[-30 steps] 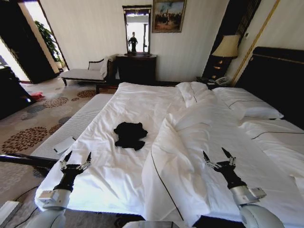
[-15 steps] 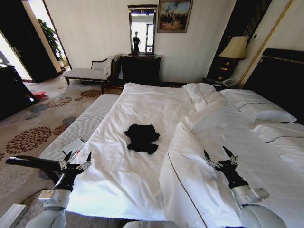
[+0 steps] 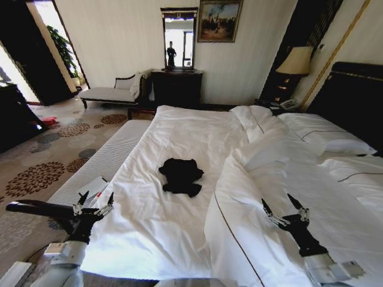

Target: Fold the clothes on the bed.

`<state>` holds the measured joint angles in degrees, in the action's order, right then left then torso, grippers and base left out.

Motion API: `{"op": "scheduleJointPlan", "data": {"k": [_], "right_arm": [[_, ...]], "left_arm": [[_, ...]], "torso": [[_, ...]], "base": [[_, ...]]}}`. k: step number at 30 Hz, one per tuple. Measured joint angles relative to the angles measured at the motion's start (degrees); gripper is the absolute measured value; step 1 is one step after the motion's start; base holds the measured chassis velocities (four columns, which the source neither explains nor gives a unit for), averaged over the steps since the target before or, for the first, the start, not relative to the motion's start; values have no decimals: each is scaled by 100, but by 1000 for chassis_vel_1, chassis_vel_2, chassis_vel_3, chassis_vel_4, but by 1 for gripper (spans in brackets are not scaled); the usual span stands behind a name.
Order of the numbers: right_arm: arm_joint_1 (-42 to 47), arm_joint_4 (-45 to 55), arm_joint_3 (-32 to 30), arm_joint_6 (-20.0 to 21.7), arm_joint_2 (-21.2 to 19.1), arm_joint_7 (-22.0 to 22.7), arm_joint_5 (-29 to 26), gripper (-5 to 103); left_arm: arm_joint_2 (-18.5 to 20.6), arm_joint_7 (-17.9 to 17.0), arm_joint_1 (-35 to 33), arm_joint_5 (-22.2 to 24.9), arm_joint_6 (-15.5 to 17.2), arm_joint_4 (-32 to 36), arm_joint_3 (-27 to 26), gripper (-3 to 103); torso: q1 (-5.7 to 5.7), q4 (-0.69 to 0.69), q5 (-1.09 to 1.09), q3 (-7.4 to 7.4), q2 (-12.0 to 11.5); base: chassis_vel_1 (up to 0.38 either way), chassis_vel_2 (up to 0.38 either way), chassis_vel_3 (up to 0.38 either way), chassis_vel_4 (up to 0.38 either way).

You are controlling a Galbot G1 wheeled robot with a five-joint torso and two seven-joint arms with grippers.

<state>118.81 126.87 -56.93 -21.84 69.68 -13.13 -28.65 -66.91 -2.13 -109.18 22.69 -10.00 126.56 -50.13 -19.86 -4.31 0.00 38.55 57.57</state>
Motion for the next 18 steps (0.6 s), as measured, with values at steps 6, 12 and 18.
{"op": "scheduleJointPlan", "data": {"k": [6, 12, 18], "right_arm": [[-80, -89, 0, -104, 179, 20, 120, 100], [-229, -82, -4, 105, 206, 102, 315, 100], [-273, -63, -5, 123, 213, 147, 389, 100]], "left_arm": [[-15, 9, 4, -8, -19, -59, 45, 96], [27, 5, 87, -8, 6, -64, 78, 99], [34, -2, 107, -7, 23, -60, 78, 99]], "torso": [[1, 0, 0, 0, 1], [0, 0, 1, 0, 0], [-1, 0, -1, 0, 0]], "base": [[0, 0, 0, 0], [0, 0, 0, 0], [0, 0, 0, 0]]}}
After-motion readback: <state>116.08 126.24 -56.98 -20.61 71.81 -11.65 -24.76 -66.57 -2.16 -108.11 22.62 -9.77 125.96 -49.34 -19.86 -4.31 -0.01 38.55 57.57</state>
